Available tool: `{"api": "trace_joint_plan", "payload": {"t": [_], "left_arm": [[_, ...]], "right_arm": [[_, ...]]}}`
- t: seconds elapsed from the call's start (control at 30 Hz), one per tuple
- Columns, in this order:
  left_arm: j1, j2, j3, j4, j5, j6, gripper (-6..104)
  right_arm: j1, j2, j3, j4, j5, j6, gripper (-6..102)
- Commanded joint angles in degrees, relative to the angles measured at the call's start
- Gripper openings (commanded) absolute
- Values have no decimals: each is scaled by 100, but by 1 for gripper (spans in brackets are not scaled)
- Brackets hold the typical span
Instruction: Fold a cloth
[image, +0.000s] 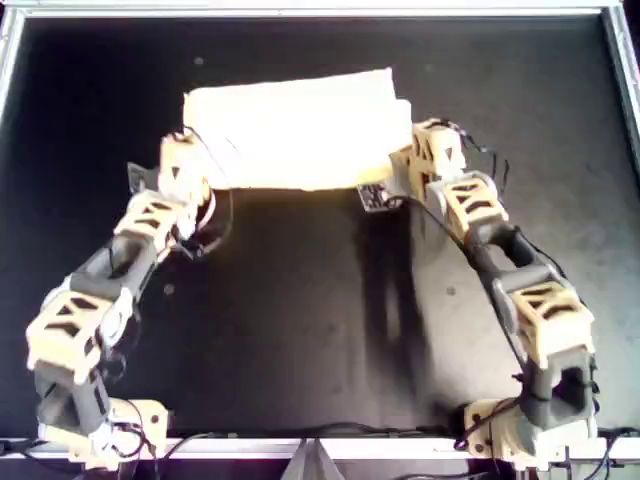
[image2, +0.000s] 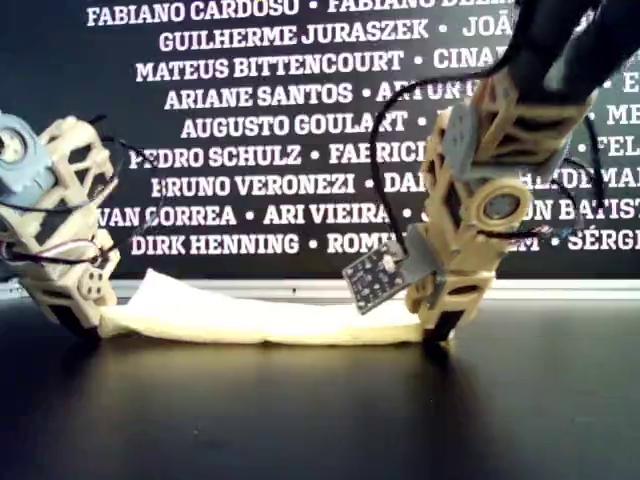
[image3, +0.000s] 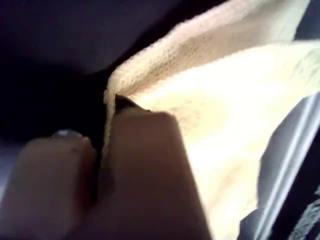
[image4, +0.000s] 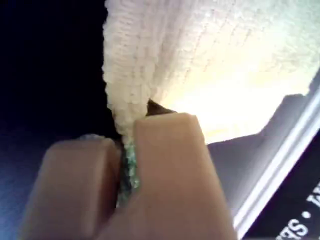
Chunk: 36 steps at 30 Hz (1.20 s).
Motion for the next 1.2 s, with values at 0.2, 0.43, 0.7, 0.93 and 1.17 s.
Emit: {"api": "trace_joint_plan", "payload": {"t": [0.2,0.43,0.7,0.93,1.17], "left_arm": [[-290,1863,1564,105,26,44,-2],[-290,2285,2224,105,26,44,-2],[-598,2329,2347,105,35,26,-2],[-896,2338,2522,105,-53,35,-2],[-888,2610,2997,114,-62,35,-2]], "right_arm": [[53,2443,2285,114,-44,35,-1],[53,3401,3322,114,-44,35,-1],[53,3902,3955,114,-44,35,-1],[53,4069,4184,114,-44,35,-1],[53,4430,4570,114,-44,35,-1]]}}
